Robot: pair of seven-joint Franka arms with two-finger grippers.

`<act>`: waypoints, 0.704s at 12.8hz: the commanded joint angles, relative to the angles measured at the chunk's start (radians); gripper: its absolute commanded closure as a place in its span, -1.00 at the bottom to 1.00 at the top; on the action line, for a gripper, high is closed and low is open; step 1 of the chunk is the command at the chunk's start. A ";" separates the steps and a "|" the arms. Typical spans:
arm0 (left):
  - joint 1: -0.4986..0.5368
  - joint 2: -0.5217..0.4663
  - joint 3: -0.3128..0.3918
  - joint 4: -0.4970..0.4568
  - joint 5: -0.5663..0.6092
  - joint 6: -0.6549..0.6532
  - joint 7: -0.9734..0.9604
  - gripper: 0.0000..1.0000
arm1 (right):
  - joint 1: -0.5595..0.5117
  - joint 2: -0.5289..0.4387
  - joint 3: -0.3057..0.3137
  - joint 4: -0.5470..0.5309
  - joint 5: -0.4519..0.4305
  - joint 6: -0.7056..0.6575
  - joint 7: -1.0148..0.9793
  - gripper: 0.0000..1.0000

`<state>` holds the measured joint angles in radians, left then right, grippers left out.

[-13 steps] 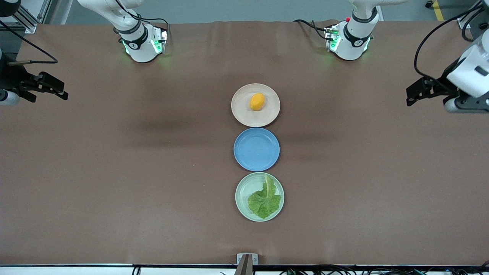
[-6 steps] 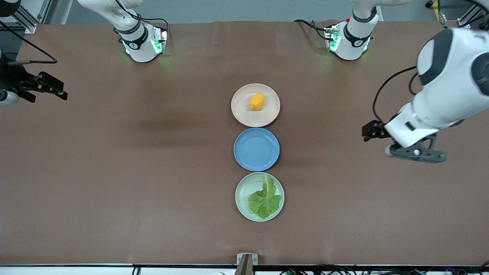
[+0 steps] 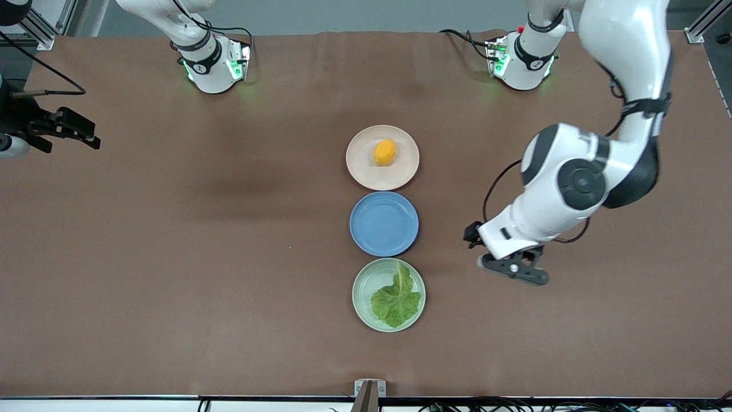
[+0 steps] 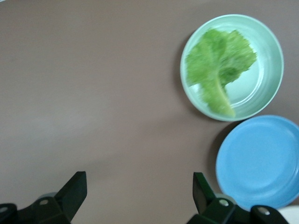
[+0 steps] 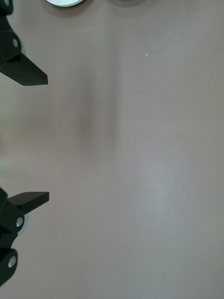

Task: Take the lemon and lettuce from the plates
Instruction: 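Lower the left gripper onto the lettuce stem while the right gripper reaches the lemon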

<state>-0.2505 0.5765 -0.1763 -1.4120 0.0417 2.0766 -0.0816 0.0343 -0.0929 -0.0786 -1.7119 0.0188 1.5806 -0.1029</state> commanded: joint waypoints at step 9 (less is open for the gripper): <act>-0.167 0.265 0.040 0.047 0.001 0.449 -0.139 -0.45 | 0.001 0.148 -0.007 0.060 -0.010 -0.016 0.008 -1.00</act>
<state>-0.3996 0.8028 -0.1508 -1.3961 0.0417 2.4684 -0.2046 0.0342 0.0226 -0.0933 -1.6880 0.0169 1.5836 -0.1030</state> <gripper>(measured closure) 0.220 0.000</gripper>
